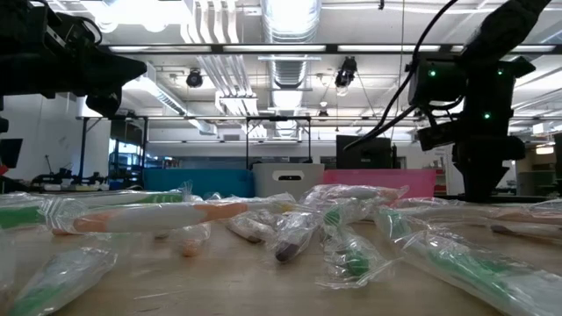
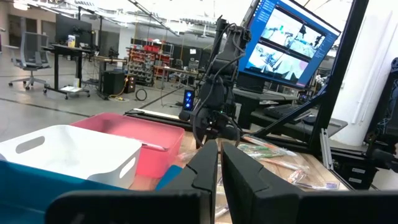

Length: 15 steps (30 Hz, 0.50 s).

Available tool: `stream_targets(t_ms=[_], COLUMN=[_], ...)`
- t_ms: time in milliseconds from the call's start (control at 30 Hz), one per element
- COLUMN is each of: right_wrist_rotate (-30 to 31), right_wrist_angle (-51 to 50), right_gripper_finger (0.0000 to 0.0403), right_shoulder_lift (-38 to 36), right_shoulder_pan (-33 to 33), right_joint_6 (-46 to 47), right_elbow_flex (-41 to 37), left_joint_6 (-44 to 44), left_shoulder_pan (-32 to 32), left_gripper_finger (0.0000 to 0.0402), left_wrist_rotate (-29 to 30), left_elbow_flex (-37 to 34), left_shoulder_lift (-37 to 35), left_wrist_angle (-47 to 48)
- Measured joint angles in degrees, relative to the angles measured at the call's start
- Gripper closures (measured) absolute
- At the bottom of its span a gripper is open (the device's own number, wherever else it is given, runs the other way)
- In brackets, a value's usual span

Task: Pick & Place Toothbrushes
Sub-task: Put the orange toothbrush into the white bin

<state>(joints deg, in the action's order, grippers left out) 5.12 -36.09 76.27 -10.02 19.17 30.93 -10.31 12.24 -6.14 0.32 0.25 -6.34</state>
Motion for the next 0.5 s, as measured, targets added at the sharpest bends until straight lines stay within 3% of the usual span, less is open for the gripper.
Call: stream_targets(t_ms=[500], right_wrist_rotate=[-0.61], right_wrist_angle=[0.2], right_gripper_finger=[0.0387], right_shoulder_lift=[0.24], right_shoulder_pan=[0.0], right_joint_6=[-0.34], right_elbow_flex=[1.1], left_joint_6=[0.0], left_shoulder_pan=[-0.01], left_gripper_finger=[0.0376], left_wrist_rotate=[-0.01], left_elbow_flex=[0.0], left_shoulder_lift=[0.0], left_wrist_angle=[-0.01])
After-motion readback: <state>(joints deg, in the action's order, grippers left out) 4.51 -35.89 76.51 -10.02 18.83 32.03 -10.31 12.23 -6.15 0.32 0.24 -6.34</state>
